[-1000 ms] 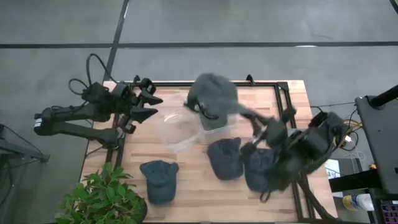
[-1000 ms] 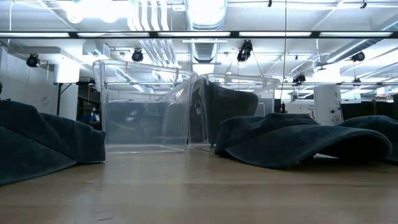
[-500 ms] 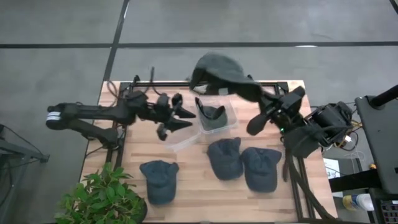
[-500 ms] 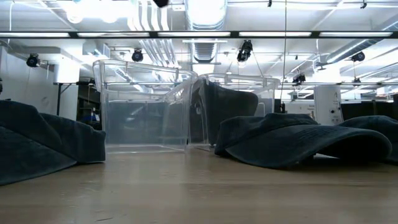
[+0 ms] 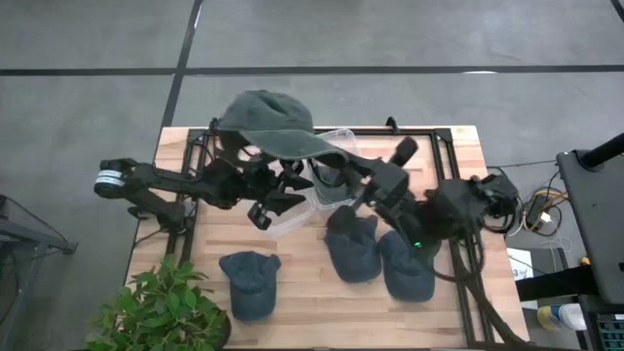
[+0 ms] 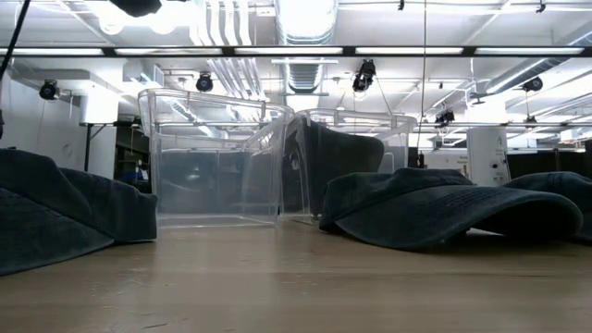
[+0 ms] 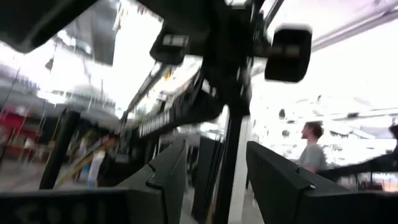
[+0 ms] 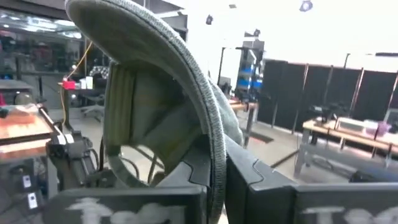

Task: Pick & Place hat
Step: Put the dark green cap into the right transparent bin

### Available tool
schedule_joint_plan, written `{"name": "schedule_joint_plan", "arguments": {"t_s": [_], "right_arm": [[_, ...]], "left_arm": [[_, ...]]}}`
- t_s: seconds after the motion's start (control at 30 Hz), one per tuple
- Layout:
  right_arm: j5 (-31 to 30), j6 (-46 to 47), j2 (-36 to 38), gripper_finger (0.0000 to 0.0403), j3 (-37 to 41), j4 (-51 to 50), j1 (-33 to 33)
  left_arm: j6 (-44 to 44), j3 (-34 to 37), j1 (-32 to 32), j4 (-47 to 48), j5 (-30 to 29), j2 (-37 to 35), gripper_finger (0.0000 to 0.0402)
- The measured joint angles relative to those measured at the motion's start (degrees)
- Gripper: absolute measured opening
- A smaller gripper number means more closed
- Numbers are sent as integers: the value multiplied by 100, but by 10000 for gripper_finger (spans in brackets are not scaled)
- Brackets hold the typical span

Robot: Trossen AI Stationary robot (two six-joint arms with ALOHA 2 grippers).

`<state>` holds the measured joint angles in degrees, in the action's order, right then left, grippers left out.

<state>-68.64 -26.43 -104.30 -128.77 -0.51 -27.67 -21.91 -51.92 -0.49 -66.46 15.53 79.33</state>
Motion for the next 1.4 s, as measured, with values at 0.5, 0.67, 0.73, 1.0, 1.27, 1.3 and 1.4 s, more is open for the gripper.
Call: {"name": "schedule_joint_plan", "arguments": {"t_s": [0.5, 0.67, 0.73, 1.0, 1.27, 1.3, 1.4], "right_arm": [[1291, 670, -86, 11, 409, 26, 582], [1387, 697, -79, 11, 584, 44, 669], [1385, 703, -74, 11, 655, 53, 676], [1360, 1110, -43, 11, 836, 51, 648], [1337, 1604, -39, 11, 992, -80, 576], [1340, 1577, -58, 11, 1020, -62, 564], [1342, 1104, -161, 11, 1070, 342, 528]], "left_arm": [[-86, -168, -13, -920, -313, -50, 160], [-76, -166, -11, -866, -358, -50, 160], [-108, -166, -9, -849, -379, -48, 160], [-140, -157, -11, -837, -576, -50, 146], [-228, -149, -13, -838, -632, -53, 140], [-196, -149, -13, -842, -691, -53, 140], [-170, -171, -6, -1011, -977, -64, 140]]}}
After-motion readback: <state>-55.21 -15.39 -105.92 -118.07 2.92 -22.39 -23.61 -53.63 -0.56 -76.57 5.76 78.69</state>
